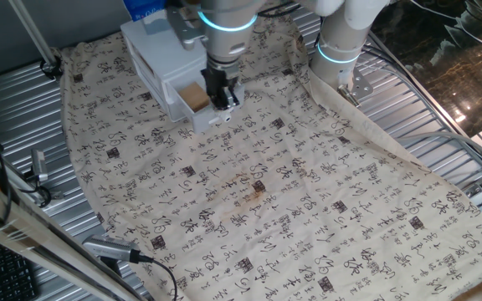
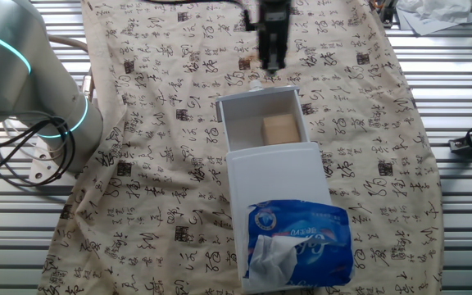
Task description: Put things in the drawer
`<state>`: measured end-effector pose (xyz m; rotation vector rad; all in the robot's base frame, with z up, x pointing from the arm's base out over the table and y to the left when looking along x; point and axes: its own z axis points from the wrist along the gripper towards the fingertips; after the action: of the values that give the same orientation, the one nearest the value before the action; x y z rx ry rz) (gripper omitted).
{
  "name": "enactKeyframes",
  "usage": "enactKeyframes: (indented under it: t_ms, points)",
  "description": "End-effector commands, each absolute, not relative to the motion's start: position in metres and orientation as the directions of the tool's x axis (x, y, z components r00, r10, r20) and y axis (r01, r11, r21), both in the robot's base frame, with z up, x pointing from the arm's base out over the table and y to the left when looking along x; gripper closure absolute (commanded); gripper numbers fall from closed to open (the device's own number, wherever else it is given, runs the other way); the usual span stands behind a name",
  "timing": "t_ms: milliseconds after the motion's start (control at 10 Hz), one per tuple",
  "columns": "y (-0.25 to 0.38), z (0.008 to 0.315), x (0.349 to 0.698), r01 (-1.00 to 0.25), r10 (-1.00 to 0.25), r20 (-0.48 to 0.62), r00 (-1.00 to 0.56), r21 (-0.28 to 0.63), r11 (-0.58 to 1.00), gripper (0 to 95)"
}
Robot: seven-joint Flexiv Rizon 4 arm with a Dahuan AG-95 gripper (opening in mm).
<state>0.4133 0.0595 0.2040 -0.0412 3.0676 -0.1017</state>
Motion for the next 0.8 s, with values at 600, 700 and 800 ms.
enactKeyframes:
  t_ms: [600, 700, 800]
  points:
    - [0.059, 0.196, 0.406, -0.045, -0.049, -0.055, -0.997, -0.065, 0.997, 95.0]
    - [0.057, 0.195, 0.403, -0.048, -0.052, -0.056, -0.997, -0.064, 0.997, 95.0]
    - [0.056, 0.194, 0.401, -0.056, -0.06, -0.055, -0.997, -0.064, 0.996, 95.0]
